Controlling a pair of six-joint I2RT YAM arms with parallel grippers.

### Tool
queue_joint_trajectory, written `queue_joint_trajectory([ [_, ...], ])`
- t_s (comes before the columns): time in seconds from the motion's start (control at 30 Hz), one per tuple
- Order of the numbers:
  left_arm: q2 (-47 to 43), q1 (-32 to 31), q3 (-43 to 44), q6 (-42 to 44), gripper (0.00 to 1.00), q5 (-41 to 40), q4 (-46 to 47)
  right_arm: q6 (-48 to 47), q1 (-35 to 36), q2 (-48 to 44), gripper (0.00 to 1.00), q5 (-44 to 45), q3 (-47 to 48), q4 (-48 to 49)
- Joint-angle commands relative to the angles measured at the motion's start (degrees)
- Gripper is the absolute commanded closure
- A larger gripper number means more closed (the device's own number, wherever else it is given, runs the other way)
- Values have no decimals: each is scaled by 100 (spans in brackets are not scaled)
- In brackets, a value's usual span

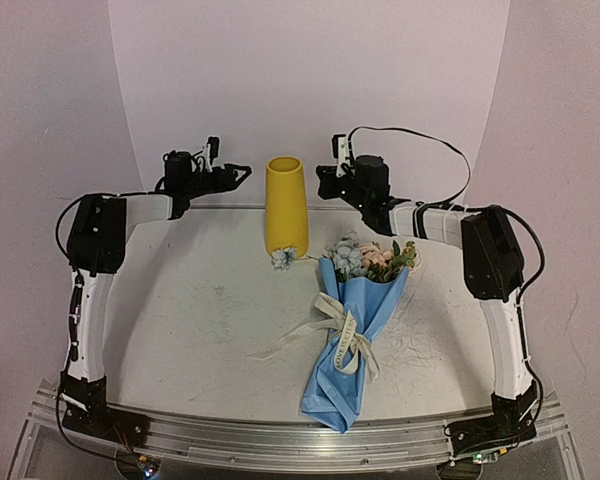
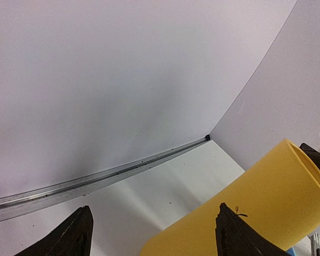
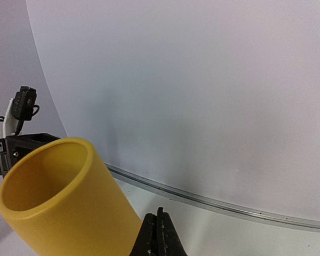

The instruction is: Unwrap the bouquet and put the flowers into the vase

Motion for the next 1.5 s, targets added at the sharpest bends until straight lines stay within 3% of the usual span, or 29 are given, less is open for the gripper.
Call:
queue_joint_trajectory([
  [0.0, 381, -29, 615, -286, 19, 81, 231, 104, -57, 434, 100, 400, 701, -28],
  [0.07, 514, -101, 732, -296, 19, 117, 240, 97, -61, 779, 100, 334, 1227, -297],
  [0.27, 462, -180, 526, -254, 17, 15, 248, 160, -56, 1123, 100, 357, 1547, -441],
  [0.47, -181, -274, -681, -219, 14, -465, 393, 160, -59, 1508, 100, 284, 1770, -606],
  [0.6, -603, -270, -1686, -179, 10, -532, 855, 184, -63, 1655, 100, 278, 1816, -655],
  [0.8, -949, -278, -2522, 240, 7, -379, 1205, 244, -109, 1860, 100, -71, 1911, -783],
  [1.03, -590, -320, -2360, 603, 7, 445, 1411, 190, -149, 2017, 100, -698, 2203, -1100],
  [1.47, -106, -554, -1536, 886, 0, 901, 1429, 899, -140, 2060, 100, -1569, 2025, -1129],
])
